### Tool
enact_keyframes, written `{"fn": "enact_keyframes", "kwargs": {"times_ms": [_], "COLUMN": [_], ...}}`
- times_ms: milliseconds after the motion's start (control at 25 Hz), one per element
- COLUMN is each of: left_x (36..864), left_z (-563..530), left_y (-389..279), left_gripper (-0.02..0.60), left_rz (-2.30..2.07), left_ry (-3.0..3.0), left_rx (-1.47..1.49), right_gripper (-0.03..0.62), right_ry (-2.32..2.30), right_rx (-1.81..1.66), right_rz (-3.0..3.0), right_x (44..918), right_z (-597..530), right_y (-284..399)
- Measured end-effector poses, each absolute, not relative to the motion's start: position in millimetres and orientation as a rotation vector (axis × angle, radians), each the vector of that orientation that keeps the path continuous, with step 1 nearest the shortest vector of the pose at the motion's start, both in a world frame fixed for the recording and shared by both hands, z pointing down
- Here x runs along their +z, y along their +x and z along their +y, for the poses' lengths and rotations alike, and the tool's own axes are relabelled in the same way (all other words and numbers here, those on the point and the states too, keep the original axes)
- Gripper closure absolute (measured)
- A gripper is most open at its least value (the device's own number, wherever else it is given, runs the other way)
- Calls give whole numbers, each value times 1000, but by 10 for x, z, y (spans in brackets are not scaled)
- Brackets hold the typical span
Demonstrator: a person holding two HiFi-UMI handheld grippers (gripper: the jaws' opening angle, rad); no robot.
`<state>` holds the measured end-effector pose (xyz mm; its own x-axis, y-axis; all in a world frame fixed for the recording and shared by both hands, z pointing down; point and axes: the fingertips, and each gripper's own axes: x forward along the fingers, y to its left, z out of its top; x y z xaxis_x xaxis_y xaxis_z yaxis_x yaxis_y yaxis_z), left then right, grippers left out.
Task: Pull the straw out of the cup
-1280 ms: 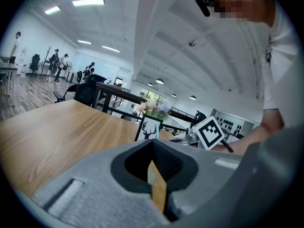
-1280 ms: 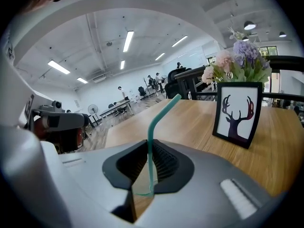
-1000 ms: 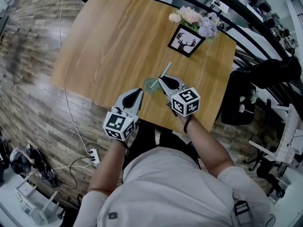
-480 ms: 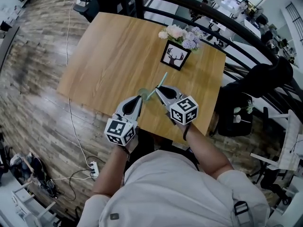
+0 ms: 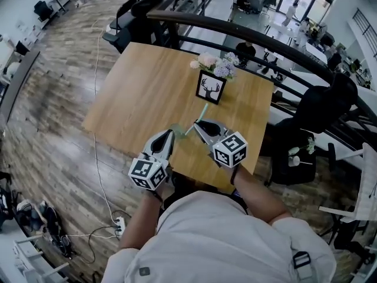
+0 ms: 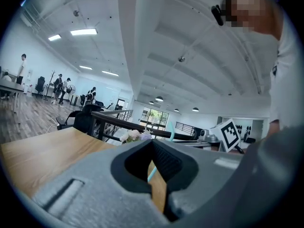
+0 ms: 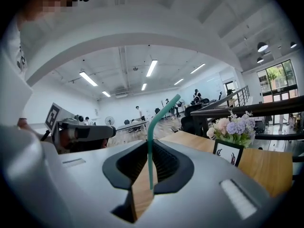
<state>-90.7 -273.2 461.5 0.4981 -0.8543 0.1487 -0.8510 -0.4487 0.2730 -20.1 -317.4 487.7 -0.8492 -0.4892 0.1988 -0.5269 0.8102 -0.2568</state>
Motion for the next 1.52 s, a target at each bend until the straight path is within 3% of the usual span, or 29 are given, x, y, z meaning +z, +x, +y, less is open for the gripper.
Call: {"fn": "enact_keyframes", "kwargs": {"times_ms": [680,1520], "left_x": [4311,4075], "left_z": [-1773,-320], "left_y": [-469,-1249], "left_gripper": [578,578], "left_rz": [-1564,-1459], "left_ry": [2445,2564], "left_rx": [44,-56], "right_gripper": [551,553], "right_ry": [674,849], "right_rx": [468,353], "right_rz": [-2964,-2950], "right_x": [4586,4294], "right_z": [-2284,-729], "right_y": [371,-167]}}
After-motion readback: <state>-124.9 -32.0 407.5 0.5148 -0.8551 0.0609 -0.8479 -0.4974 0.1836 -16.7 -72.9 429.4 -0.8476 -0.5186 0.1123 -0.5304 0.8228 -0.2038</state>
